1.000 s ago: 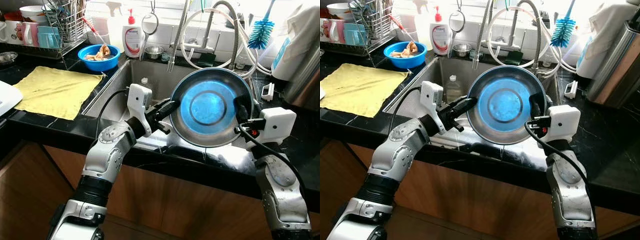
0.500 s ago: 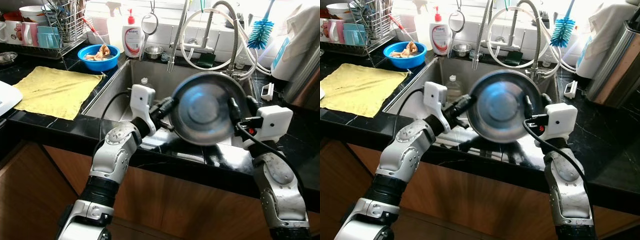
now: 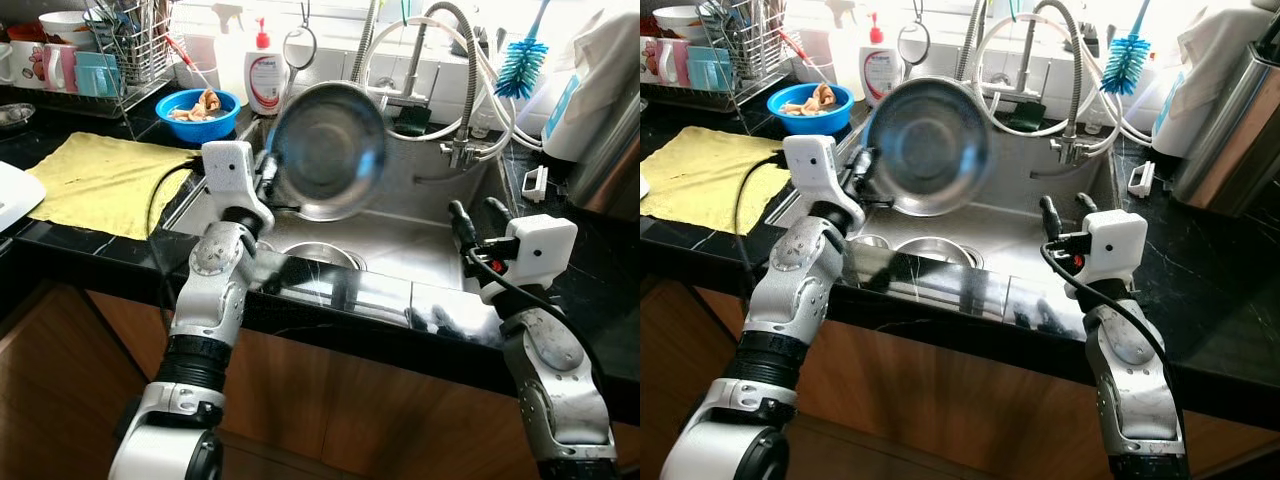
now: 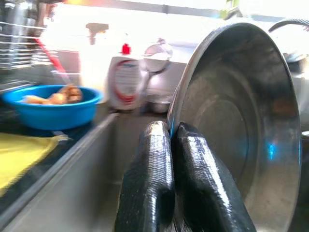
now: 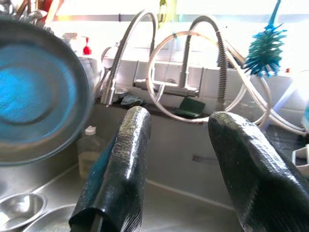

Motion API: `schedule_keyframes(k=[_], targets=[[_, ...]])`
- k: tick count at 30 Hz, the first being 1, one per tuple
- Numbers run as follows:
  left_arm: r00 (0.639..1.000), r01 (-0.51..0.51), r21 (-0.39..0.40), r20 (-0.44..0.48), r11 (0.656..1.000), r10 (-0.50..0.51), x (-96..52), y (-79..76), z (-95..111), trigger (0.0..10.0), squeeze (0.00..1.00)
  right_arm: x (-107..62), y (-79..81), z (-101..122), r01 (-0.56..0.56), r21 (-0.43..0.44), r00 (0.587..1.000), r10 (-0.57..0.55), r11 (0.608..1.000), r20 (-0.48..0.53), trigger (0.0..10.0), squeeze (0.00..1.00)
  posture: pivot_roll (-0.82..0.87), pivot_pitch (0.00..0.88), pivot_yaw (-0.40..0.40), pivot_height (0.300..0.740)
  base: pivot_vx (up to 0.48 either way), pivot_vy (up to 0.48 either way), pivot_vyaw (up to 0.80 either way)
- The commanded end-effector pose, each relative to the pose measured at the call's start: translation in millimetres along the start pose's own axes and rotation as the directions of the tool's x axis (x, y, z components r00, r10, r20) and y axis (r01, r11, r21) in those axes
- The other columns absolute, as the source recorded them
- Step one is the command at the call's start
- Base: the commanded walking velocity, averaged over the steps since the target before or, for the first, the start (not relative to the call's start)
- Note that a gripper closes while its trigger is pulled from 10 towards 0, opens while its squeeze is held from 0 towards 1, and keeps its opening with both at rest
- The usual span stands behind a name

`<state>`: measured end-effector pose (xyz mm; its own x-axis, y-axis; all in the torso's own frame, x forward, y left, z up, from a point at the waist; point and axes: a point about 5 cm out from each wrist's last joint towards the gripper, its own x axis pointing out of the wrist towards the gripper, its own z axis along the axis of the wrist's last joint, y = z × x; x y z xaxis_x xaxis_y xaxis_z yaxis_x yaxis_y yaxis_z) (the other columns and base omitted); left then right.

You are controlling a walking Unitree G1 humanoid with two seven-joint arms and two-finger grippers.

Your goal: Kitchen organization

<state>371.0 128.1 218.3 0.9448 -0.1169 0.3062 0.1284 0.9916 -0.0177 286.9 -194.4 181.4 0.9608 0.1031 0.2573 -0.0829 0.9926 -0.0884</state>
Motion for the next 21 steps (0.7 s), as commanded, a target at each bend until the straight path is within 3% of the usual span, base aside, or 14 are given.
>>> schedule_keyframes(k=[1,4,6,10,18,21], targets=[[1.0,0.002,0.092,0.023,0.996,-0.004,5.4,2.9,2.8,10.0,0.0,-7.7,-8.7,5.1,0.052,-0.02,0.999,-0.052,0.998,0.012,10.0,0.0,0.06,0.0,-0.037,0.74,0.0,0.0,0.0],[0.999,0.032,0.238,-0.013,0.971,-0.029,3.4,12.4,-12.6,10.0,0.0,-22.6,-24.6,7.1,0.165,-0.063,0.986,-0.164,0.984,0.016,10.0,0.0,0.05,0.0,-0.028,0.74,0.0,0.0,0.0],[0.999,0.026,0.274,-0.05,0.961,-0.012,0.2,19.5,-23.7,10.0,0.0,-30.1,-30.5,8.0,0.201,-0.09,0.98,-0.2,0.975,0.018,10.0,0.0,0.05,0.0,-0.026,0.74,0.0,0.0,0.0],[0.995,0.008,0.295,-0.098,0.955,0.022,-1.7,28.0,-36.0,10.0,0.0,-44.6,-35.6,12.2,0.25,-0.101,0.968,-0.25,0.963,0.016,10.0,0.0,0.04,0.0,-0.023,0.74,0.0,0.0,0.0],[0.991,0.048,0.314,-0.13,0.948,-0.007,1.2,19.3,-43.2,10.0,0.0,-60.4,-35.0,7.5,0.279,-0.103,0.959,-0.283,0.955,-0.022,10.0,0.0,0.03,0.0,-0.019,0.74,0.0,0.0,0.0],[0.989,0.069,0.302,-0.145,0.951,-0.026,1.3,15.5,-46.4,10.0,0.0,-71.4,-29.3,-3.7,0.309,-0.068,0.948,-0.313,0.949,-0.062,10.0,0.0,0.02,0.0,-0.013,0.74,0.0,0.0,0.0]])
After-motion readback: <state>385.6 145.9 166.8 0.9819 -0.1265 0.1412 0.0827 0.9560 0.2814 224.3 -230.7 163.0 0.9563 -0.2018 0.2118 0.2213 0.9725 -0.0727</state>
